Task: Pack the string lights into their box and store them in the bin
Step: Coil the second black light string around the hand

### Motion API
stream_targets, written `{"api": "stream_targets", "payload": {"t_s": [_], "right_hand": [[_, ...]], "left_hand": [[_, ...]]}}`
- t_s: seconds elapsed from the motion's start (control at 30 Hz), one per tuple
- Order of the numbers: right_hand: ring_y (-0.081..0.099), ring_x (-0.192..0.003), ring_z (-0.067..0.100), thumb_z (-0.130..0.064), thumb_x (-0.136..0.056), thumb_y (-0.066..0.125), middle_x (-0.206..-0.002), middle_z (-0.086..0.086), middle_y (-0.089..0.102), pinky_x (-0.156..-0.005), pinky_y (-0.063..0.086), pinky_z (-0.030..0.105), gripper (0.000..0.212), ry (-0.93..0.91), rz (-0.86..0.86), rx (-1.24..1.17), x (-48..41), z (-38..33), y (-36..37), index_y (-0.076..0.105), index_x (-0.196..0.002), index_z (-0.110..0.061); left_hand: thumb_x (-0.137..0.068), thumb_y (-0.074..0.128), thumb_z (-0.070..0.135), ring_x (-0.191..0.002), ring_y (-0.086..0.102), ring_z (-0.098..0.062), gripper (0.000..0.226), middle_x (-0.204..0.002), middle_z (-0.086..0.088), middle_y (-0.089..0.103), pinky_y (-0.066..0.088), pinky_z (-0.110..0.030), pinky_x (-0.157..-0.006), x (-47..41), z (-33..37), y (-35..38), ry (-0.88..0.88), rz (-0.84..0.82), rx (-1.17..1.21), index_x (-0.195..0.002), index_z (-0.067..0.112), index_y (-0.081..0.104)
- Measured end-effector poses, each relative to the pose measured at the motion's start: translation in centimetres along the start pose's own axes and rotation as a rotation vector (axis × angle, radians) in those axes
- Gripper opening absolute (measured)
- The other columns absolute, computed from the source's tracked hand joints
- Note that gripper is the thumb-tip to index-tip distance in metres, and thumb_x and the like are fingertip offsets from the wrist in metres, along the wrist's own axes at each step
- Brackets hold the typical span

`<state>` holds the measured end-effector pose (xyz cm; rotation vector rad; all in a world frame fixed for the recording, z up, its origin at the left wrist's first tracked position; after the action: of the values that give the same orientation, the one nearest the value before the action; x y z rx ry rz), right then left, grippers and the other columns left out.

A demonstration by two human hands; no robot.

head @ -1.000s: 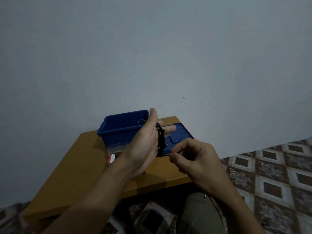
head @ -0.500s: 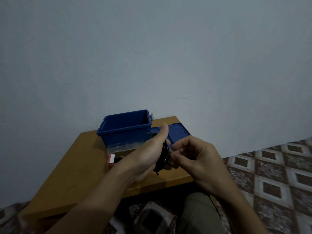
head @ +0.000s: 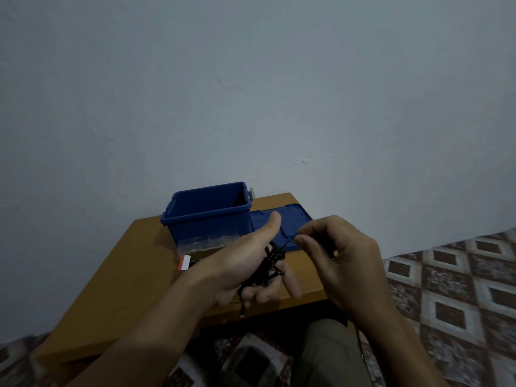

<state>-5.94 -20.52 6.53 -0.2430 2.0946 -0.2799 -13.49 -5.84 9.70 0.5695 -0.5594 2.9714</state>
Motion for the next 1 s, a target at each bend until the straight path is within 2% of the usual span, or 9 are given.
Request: {"api": "stream_targets", "payload": {"t_s": [0.1,0.27,0.37,0.53,0.63,0.73,0.8,0.9,1.0], "right_hand": [[0.063,-0.075,0.006,-0.017,-0.089,0.073,-0.081,-0.014,0.066,-0.062,0.048,0.017,0.006,0.029,0.000,-0.056,0.1,-0.1,0.1,0.068,-0.087,-0.020],[0.066,-0.071,0.013,-0.028,-0.093,0.067,-0.077,-0.010,0.069,-0.065,0.054,0.042,0.008,0.194,-0.091,-0.222,0.4,0.4,0.8,0.068,-0.086,-0.026],[0.064,-0.067,0.011,-0.025,-0.096,0.064,-0.076,-0.008,0.069,-0.061,0.053,0.036,0.011,0.242,-0.154,-0.288,0.3,0.6,1.0,0.070,-0.086,-0.025],[0.066,-0.070,0.011,-0.021,-0.099,0.059,-0.076,-0.005,0.072,-0.064,0.054,0.032,0.017,0.304,-0.252,-0.341,0.4,1.1,1.3,0.072,-0.088,-0.024],[0.065,-0.071,0.004,-0.022,-0.099,0.060,-0.074,-0.011,0.070,-0.064,0.048,0.021,0.023,0.297,-0.272,-0.387,0.5,0.8,1.4,0.069,-0.079,-0.027],[0.071,-0.079,0.012,-0.028,-0.099,0.059,-0.078,-0.007,0.075,-0.074,0.057,0.036,0.021,0.311,-0.296,-0.415,0.6,0.7,1.8,0.073,-0.084,-0.027],[0.073,-0.085,0.014,-0.028,-0.100,0.057,-0.081,-0.007,0.076,-0.083,0.058,0.037,0.020,0.322,-0.313,-0.455,0.7,0.7,2.0,0.076,-0.097,-0.027],[0.070,-0.076,0.012,-0.024,-0.101,0.055,-0.077,-0.006,0.074,-0.076,0.057,0.034,0.028,0.293,-0.358,-0.436,0.8,0.5,2.1,0.073,-0.081,-0.036],[0.071,-0.071,0.017,-0.038,-0.095,0.054,-0.081,0.000,0.075,-0.068,0.057,0.031,0.018,0.307,-0.394,-0.474,0.9,0.1,2.2,0.070,-0.099,-0.031]], "left_hand": [[-0.086,0.011,0.085,-0.037,0.024,-0.016,0.107,-0.043,-0.005,0.037,0.030,-0.028,-0.044,0.1,0.3,0.2,0.014,-0.038,0.010,-0.080,-0.003,0.072],[-0.092,0.019,0.078,-0.030,0.021,-0.014,0.096,-0.034,-0.003,0.031,0.027,-0.026,-0.038,0.1,0.1,0.0,0.087,-0.147,0.155,-0.059,0.001,0.065],[-0.095,0.024,0.073,-0.027,0.024,-0.014,0.091,-0.032,-0.003,0.034,0.026,-0.027,-0.037,0.1,0.0,-0.3,0.139,-0.226,0.254,-0.055,0.001,0.062],[-0.094,0.030,0.065,-0.029,0.038,-0.016,0.082,-0.038,-0.009,0.051,0.022,-0.033,-0.040,-0.1,0.1,-0.6,0.243,-0.351,0.402,-0.066,-0.002,0.068],[-0.098,0.027,0.057,-0.035,0.046,-0.017,0.078,-0.049,-0.012,0.061,0.034,-0.028,-0.041,0.2,0.6,-0.2,0.306,-0.331,0.471,-0.078,-0.004,0.070],[-0.099,0.027,0.050,-0.041,0.054,-0.018,0.073,-0.060,-0.015,0.067,0.049,-0.026,-0.049,0.6,1.3,0.1,0.361,-0.290,0.558,-0.092,-0.011,0.066],[-0.099,0.030,0.050,-0.046,0.058,-0.019,0.071,-0.067,-0.016,0.069,0.052,-0.029,-0.055,0.7,1.6,0.2,0.412,-0.296,0.596,-0.102,-0.013,0.063],[-0.097,0.034,0.056,-0.053,0.062,-0.021,0.074,-0.077,-0.018,0.069,0.053,-0.033,-0.061,0.8,2.0,0.0,0.460,-0.289,0.664,-0.107,-0.010,0.068],[-0.096,0.033,0.060,-0.059,0.062,-0.022,0.077,-0.085,-0.021,0.063,0.051,-0.035,-0.065,0.8,2.2,-0.2,0.477,-0.231,0.685,-0.111,-0.006,0.069]]}}
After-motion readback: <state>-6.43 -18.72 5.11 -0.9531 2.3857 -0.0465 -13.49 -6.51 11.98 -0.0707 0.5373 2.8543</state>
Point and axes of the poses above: each hand's wrist, its own x-axis away from the middle knuckle, its own y-axis out of the palm, z = x × y, the point moved 2 cm from there along -x, towards the middle knuckle
